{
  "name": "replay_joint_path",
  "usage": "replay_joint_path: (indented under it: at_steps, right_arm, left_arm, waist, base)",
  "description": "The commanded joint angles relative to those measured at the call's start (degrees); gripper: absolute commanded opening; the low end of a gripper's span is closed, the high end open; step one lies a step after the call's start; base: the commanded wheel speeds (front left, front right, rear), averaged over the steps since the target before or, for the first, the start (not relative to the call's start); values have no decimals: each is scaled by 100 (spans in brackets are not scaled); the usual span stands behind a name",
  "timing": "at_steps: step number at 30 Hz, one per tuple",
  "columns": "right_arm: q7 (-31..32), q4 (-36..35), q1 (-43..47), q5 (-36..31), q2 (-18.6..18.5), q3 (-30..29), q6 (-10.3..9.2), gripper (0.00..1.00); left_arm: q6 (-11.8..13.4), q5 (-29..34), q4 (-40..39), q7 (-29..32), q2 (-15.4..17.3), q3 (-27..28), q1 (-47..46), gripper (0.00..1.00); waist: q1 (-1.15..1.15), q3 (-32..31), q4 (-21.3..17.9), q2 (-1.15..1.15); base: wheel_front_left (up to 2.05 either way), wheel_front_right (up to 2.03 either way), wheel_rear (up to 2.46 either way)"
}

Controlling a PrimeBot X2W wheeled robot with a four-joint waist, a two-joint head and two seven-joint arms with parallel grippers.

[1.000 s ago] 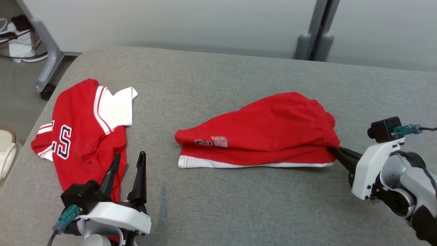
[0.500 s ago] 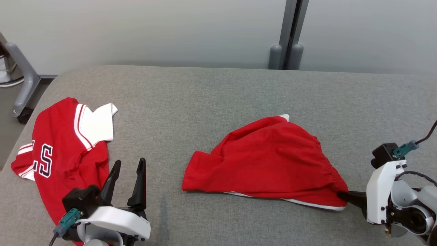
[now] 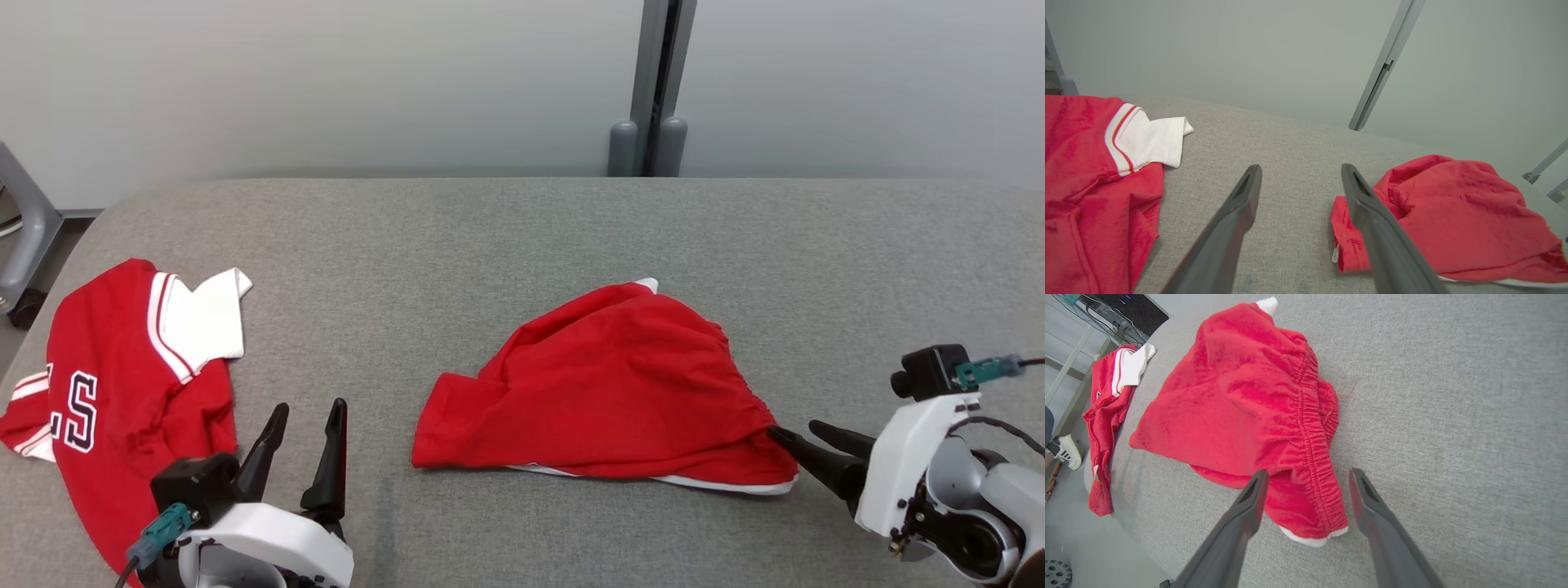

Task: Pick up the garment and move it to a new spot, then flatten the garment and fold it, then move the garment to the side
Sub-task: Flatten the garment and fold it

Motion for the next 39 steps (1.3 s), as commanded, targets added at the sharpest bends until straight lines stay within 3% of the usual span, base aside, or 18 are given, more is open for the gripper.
replay_joint_path:
  at_steps: [1, 7, 11, 17, 30, 31, 33, 34, 39]
  right_arm:
    - [-118, -84, 128, -29, -86, -66, 4, 100]
    - [-697, -498, 328, -235, -320, -390, 4, 100]
    - [-1209, -758, 453, -464, -345, -701, 4, 100]
    - [-1472, -1001, 713, -695, -261, -992, 4, 100]
    - [-1690, -1193, 1212, -1227, -42, -1734, 4, 100]
    - [-1675, -1202, 1251, -1270, -17, -1786, 4, 100]
    - [-1628, -1218, 1339, -1336, 43, -1894, 4, 100]
    - [-1622, -1225, 1379, -1377, 72, -1940, 4, 100]
    - [-1495, -1256, 1518, -1570, 240, -2176, 4, 100]
  left_arm:
    - [24, -32, -37, 19, 55, 14, 88, 100]
    - [45, -120, -90, 501, 212, -52, 179, 100]
    - [-69, -206, -40, 1124, 377, -215, 206, 100]
    - [-350, -348, 46, 1913, 499, -537, 126, 100]
    - [-509, -483, 425, 2115, 585, -575, -221, 100]
    - [-512, -485, 398, 2073, 599, -558, -240, 95]
    - [-512, -490, 340, 2039, 611, -544, -263, 41]
    - [-533, -514, 306, 2057, 612, -552, -257, 0]
    - [-516, -598, -20, 2180, 698, -506, -250, 0]
  waist:
    - [0, -14, -41, 0]
    - [0, -14, -198, 0]
    - [0, 13, -335, 0]
    - [0, 118, -583, 0]
    - [0, 320, -1042, 0]
    - [0, 326, -1056, 0]
    - [0, 333, -1084, 0]
    - [0, 336, -1099, 0]
    - [0, 359, -1170, 0]
  base:
    - [0, 0, 0]
    - [0, 0, 0]
    - [0, 0, 0]
    - [0, 0, 0]
    - [0, 0, 0]
    - [0, 0, 0]
    - [0, 0, 0]
    - [0, 0, 0]
    - [0, 0, 0]
